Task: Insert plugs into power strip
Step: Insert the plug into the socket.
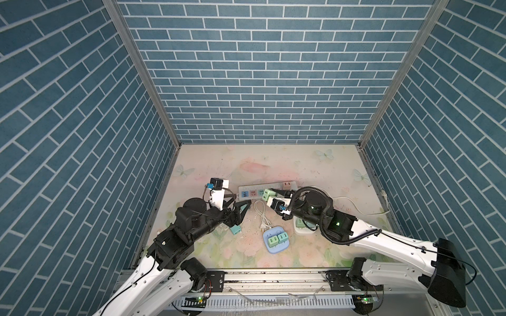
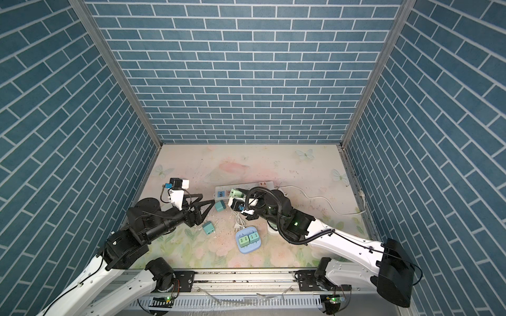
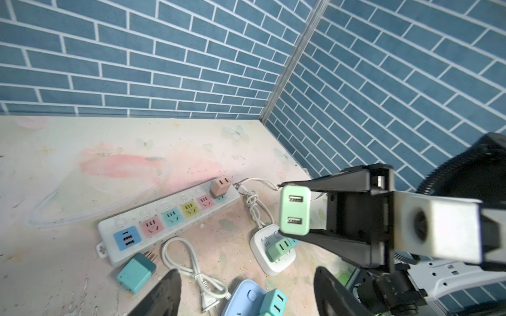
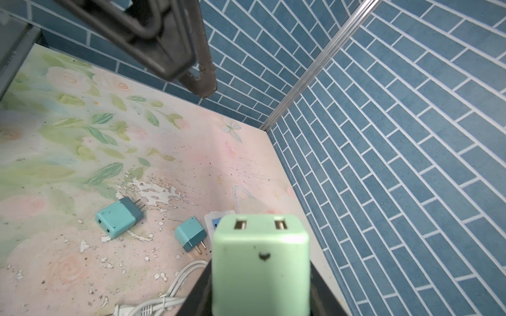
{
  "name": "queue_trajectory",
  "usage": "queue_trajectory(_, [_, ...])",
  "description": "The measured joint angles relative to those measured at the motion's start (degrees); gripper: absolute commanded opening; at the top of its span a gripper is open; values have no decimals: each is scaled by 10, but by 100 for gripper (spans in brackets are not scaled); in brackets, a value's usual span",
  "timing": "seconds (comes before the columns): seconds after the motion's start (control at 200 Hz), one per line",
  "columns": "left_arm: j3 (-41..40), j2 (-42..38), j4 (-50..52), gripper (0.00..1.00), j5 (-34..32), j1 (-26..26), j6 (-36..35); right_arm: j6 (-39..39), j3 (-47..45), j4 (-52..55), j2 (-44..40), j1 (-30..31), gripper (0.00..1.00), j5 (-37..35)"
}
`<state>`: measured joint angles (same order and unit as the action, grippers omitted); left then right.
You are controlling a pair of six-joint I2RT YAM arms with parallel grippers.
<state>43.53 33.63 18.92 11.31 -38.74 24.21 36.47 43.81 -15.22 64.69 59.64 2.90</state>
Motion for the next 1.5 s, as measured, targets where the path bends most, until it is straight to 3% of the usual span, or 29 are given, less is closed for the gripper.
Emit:
queue_trajectory(0.215, [-4, 35, -50, 76, 29, -25, -1, 0, -20, -21, -4, -3, 0, 69])
queue_trajectory(0.45, [9, 110, -56, 74, 5, -79, -18, -7, -16, -20, -4, -3, 0, 113])
queue_trajectory(0.805, [26, 147, -64, 57, -14, -108, -31, -17, -16, -31, -4, -3, 0, 131])
queue_trajectory(0.9, [35, 158, -67, 48, -14, -112, -33, -17, -16, -33, -5, -3, 0, 132])
queue_trajectory(1.1, [59, 189, -71, 8, -24, -120, -20, -6, -16, -41, -7, -8, 0, 108])
queue_trajectory(1.2, [69, 199, -69, 0, -34, -124, -22, -6, -18, -43, -12, -8, 32, 98])
queue_trajectory(1.275, [72, 201, -68, 0, -45, -128, -22, -7, -23, -49, -16, -8, 50, 92])
queue_trajectory(1.445, [75, 197, -54, 0, -86, -130, -59, -66, -26, -66, -36, -3, 76, 48])
queue_trajectory(1.495, [75, 189, -55, 0, -92, -130, -74, -89, -26, -67, -45, -2, 80, 19])
